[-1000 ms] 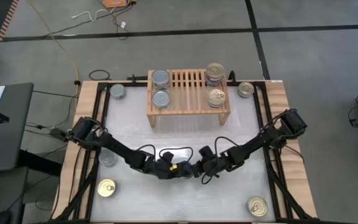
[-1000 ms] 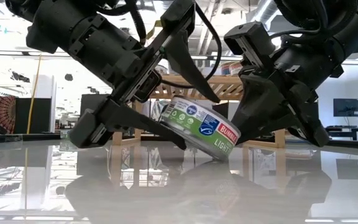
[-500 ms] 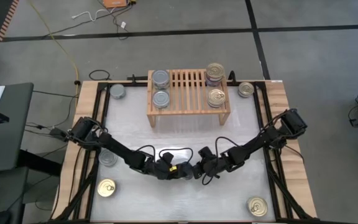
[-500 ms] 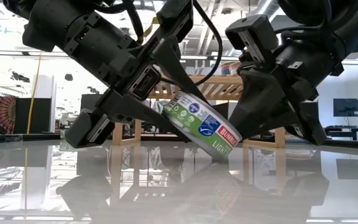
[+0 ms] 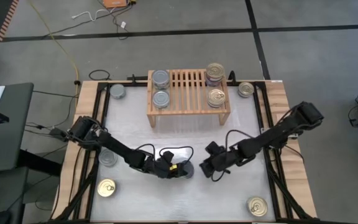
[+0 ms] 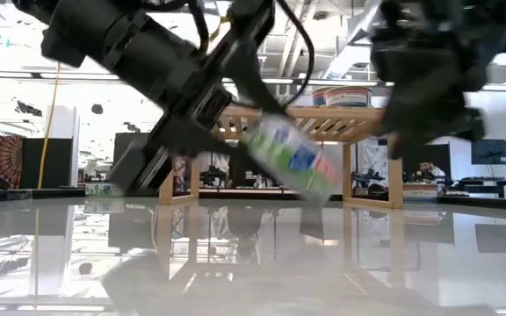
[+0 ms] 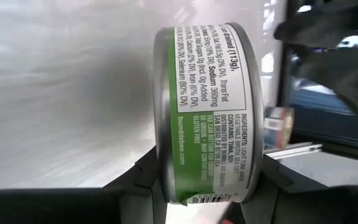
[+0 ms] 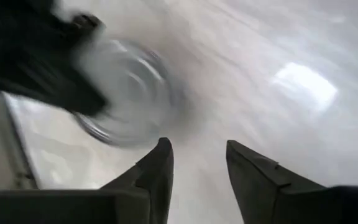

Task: Stack canned seafood by type on shelf
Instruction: Stack the green tuna can on top of the other green tuna can on the shelf

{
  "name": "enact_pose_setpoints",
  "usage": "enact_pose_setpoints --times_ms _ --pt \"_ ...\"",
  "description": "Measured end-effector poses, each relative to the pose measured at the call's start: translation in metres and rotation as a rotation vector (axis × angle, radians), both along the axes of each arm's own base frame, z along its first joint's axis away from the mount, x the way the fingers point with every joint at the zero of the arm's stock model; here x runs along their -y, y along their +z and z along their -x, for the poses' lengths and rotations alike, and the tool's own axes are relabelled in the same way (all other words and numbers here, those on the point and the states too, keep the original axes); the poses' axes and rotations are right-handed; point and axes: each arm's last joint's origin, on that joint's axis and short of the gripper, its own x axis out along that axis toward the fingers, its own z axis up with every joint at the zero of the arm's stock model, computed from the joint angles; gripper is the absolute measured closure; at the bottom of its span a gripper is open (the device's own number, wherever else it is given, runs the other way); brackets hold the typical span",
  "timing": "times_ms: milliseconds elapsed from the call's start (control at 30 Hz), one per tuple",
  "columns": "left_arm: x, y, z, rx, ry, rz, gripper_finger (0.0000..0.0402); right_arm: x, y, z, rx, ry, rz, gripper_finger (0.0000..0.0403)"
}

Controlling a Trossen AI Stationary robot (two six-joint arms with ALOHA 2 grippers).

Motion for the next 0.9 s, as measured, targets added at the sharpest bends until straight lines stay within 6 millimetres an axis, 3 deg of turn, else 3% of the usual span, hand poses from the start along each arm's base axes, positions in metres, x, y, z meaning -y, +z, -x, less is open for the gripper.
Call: enact_pose_setpoints --times_ms 167,300,533,733,900 --pt "-0.007 0.025 0.001 0.084 0.044 -0.03 0.027 -0.003 0.011 0.031 -0.125 0.023 0.035 0.0228" --pt "-0.013 0.056 0.008 0.18 0.135 -0.075 0.027 -0.012 0.015 0.049 -0.169 0.039 0.065 0.0233" --pt "-0.031 0.125 0.036 0.341 0.286 -0.184 0.0269 -0.025 0.015 0.057 -0.16 0.131 0.101 0.0234" --pt "-0.072 0.184 0.083 0.367 0.404 -0.32 0.0269 -0.025 0.006 0.052 -0.187 0.17 0.16 0.0234" --pt "-0.117 0.212 0.119 0.346 0.486 -0.378 0.0269 -0.02 0.0 0.04 -0.176 0.141 0.163 0.0234"
